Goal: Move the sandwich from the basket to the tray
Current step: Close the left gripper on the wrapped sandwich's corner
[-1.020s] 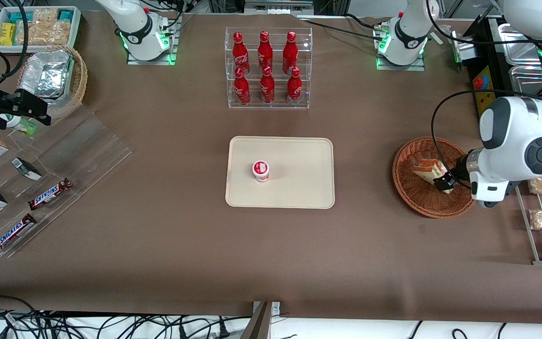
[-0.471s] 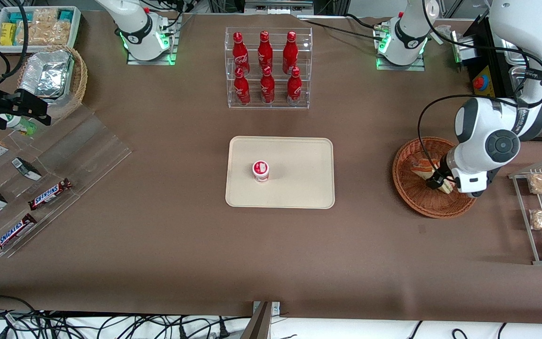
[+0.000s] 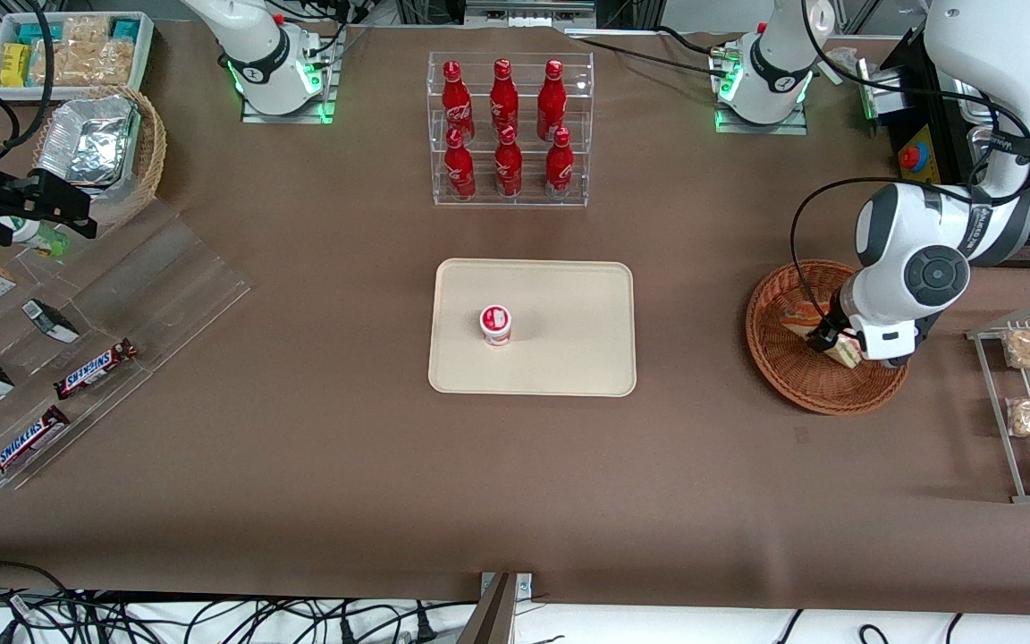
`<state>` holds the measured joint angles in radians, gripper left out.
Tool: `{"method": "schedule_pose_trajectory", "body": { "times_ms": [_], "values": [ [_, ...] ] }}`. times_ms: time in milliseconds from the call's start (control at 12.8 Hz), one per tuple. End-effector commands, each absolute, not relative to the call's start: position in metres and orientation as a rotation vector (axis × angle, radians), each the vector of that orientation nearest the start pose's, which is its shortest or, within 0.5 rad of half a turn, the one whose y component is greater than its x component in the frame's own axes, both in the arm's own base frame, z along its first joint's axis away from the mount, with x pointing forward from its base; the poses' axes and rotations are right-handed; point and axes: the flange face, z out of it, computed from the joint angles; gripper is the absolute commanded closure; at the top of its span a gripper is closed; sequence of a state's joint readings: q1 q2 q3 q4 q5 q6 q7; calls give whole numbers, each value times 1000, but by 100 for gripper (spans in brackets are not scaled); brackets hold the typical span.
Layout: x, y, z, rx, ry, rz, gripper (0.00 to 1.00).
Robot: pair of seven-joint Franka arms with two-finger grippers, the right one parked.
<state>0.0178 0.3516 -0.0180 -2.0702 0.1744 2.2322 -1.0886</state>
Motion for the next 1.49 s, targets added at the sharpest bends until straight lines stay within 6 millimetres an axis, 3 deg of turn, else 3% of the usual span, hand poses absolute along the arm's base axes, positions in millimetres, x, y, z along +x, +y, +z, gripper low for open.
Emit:
{"method": "schedule_pose_trajectory", "body": {
  "times_ms": [0, 157, 549, 627, 863, 1098, 1333, 1412],
  "values": [
    [566, -2, 262, -2575, -1402, 89, 0],
    [569, -3, 267, -2569, -1422, 76, 5],
    [570, -5, 262, -2567, -1427, 78, 65],
    [570, -5, 263, -2568, -1429, 77, 72],
    [579, -8, 277, -2593, -1404, 49, 75],
    [595, -28, 318, -2645, -1156, 182, 75],
    [607, -65, 368, -2702, -991, 222, 75],
    [609, -87, 385, -2739, -925, 217, 74]
  ]
}}
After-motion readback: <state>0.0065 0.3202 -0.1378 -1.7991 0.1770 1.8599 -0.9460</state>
